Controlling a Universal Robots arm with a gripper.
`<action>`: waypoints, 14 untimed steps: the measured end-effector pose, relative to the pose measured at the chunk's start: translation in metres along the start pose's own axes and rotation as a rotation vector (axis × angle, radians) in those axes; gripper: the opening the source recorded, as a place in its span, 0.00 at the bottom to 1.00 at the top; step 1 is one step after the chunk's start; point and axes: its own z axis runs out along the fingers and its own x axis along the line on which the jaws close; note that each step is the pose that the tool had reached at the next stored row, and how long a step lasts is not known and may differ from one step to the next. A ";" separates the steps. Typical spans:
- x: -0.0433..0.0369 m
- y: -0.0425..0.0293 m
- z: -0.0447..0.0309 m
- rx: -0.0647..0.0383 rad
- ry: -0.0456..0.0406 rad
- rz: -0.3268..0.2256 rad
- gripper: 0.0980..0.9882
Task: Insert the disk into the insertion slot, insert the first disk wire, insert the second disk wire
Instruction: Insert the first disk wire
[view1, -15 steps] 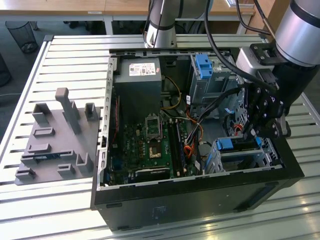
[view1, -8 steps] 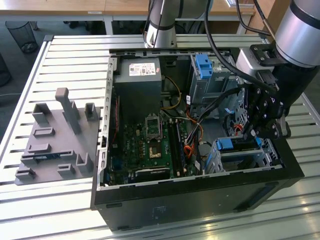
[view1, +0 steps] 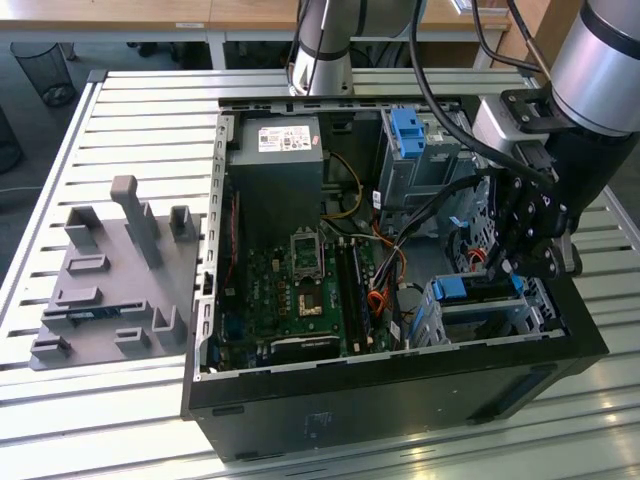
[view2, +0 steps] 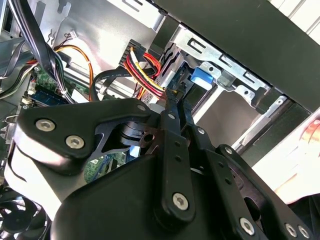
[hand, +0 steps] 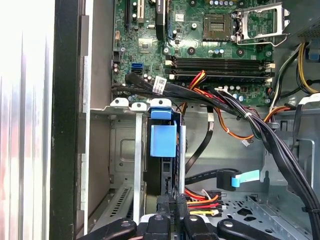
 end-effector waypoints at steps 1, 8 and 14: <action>0.0000 0.0000 0.0003 0.000 0.0000 0.001 0.08; 0.0000 0.0000 0.0016 0.000 -0.0001 0.001 0.08; 0.0000 0.0000 0.0032 0.000 0.0000 0.001 0.08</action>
